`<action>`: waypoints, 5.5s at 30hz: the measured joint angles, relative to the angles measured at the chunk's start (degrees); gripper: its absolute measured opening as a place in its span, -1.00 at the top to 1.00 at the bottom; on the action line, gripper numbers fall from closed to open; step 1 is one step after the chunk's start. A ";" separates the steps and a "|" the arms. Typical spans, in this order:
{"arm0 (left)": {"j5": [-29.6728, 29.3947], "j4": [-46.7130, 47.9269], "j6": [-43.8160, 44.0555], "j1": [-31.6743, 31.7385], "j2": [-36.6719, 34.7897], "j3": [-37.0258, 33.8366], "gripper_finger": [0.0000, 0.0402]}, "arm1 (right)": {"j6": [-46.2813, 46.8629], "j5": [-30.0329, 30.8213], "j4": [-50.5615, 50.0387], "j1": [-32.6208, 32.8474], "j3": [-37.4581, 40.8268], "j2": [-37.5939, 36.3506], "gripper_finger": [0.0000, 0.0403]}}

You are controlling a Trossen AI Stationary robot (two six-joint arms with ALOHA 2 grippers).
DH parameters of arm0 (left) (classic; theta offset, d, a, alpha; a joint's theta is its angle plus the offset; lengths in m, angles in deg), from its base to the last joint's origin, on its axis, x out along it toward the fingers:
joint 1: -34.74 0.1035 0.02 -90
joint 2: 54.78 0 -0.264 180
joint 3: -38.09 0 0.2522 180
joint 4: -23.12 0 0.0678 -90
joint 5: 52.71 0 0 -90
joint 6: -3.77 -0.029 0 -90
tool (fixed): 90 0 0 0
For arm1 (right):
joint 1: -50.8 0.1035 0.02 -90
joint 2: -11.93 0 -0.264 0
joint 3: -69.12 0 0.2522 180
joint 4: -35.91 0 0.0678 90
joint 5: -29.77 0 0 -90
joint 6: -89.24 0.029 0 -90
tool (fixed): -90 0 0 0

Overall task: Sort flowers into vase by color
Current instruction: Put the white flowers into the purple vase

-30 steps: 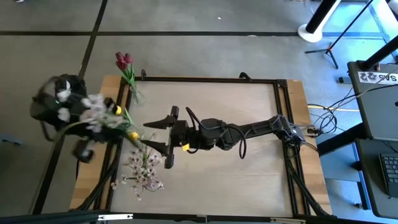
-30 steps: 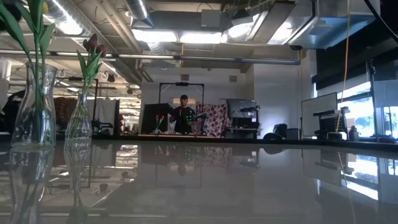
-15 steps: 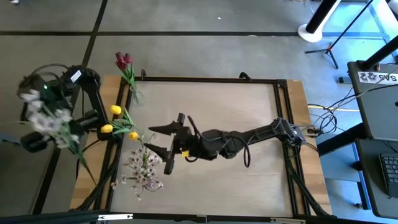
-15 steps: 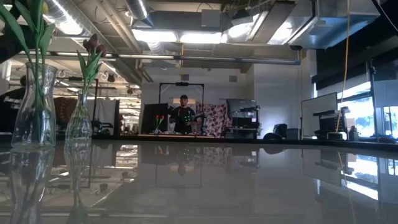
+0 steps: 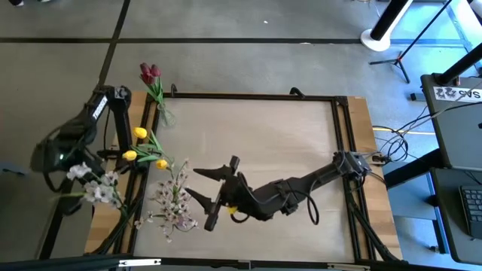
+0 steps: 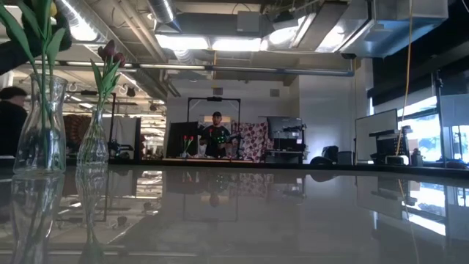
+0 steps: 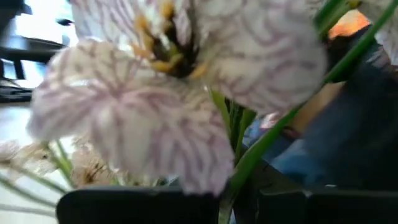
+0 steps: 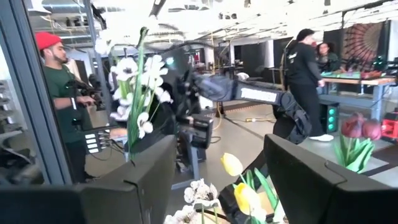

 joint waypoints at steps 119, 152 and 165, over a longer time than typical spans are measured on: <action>-1.83 -10.88 4.05 13.84 8.08 -20.58 0.72 | 0.39 3.04 -1.18 -0.12 0.00 0.00 -0.20; -6.42 1.76 21.68 6.28 6.67 -21.49 0.97 | 0.41 4.22 -1.18 -0.09 0.00 0.02 -0.20; -3.91 0.77 21.05 3.09 6.60 -23.48 0.74 | 0.40 5.08 -2.08 -0.12 0.00 0.04 -0.20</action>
